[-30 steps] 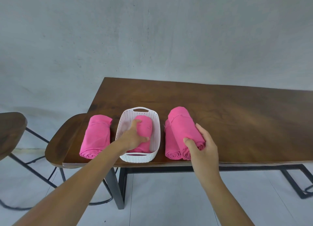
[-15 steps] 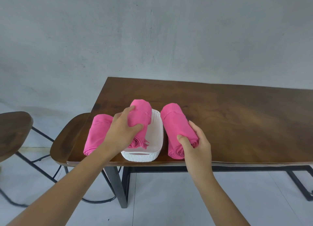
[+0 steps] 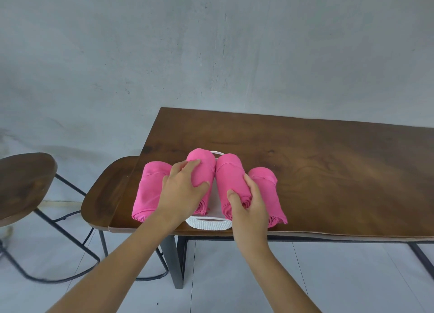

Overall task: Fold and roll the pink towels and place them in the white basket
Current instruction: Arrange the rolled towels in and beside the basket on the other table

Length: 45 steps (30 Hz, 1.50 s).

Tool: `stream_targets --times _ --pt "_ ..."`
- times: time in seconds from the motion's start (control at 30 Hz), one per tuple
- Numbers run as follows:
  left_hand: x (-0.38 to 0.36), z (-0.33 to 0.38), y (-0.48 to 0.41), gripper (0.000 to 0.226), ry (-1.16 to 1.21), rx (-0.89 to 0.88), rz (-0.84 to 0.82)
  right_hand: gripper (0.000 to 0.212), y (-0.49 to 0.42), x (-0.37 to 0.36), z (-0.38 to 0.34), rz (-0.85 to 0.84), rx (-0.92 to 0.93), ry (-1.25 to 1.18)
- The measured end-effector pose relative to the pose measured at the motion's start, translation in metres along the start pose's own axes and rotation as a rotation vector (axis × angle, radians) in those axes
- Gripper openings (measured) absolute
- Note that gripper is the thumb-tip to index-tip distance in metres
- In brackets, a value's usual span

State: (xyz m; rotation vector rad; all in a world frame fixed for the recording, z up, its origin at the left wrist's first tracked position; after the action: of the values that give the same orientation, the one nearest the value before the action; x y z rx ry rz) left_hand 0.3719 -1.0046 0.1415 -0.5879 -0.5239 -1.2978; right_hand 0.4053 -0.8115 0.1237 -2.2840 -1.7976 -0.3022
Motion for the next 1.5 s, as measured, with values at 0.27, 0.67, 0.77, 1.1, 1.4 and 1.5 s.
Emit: stream_targets --times 0.27,0.67,0.77,1.1,1.4,1.5 --pt "-0.016 0.002 -0.013 0.054 -0.222 -0.021 -0.080 0.053 -0.017 -0.019 -0.012 -0.067 0.077 0.386" --pt "-0.023 0.002 -0.029 0.035 -0.138 -0.011 -0.388 0.049 -0.033 -0.049 -0.006 -0.276 0.105 0.907" --pt "-0.018 -0.005 -0.036 0.037 -0.108 0.001 -0.482 0.049 -0.039 -0.045 -0.015 -0.349 0.121 1.008" --pt "-0.009 0.005 -0.047 0.056 -0.321 -0.099 -0.903 0.050 -0.065 -0.034 -0.042 -0.969 0.135 1.055" --pt "-0.036 0.005 -0.039 0.053 -0.494 -0.123 -0.947 0.063 -0.070 -0.046 -0.031 -0.869 0.232 1.061" --pt "-0.040 -0.001 -0.043 0.058 -0.515 -0.105 -0.981 0.067 -0.070 -0.046 -0.031 -0.890 0.265 1.125"
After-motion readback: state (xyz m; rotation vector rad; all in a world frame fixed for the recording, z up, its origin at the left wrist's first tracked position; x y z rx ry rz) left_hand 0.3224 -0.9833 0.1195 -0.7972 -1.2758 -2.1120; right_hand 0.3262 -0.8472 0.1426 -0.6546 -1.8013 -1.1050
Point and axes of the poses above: each hand's wrist, its own y-axis away from the middle knuckle, its own x-axis out of the back of the hand, z = x × y, the point moved 9 cm from there along -y, towards the middle knuckle, and after that the axes turned 6 degrees about y, right-handed, at the moved point
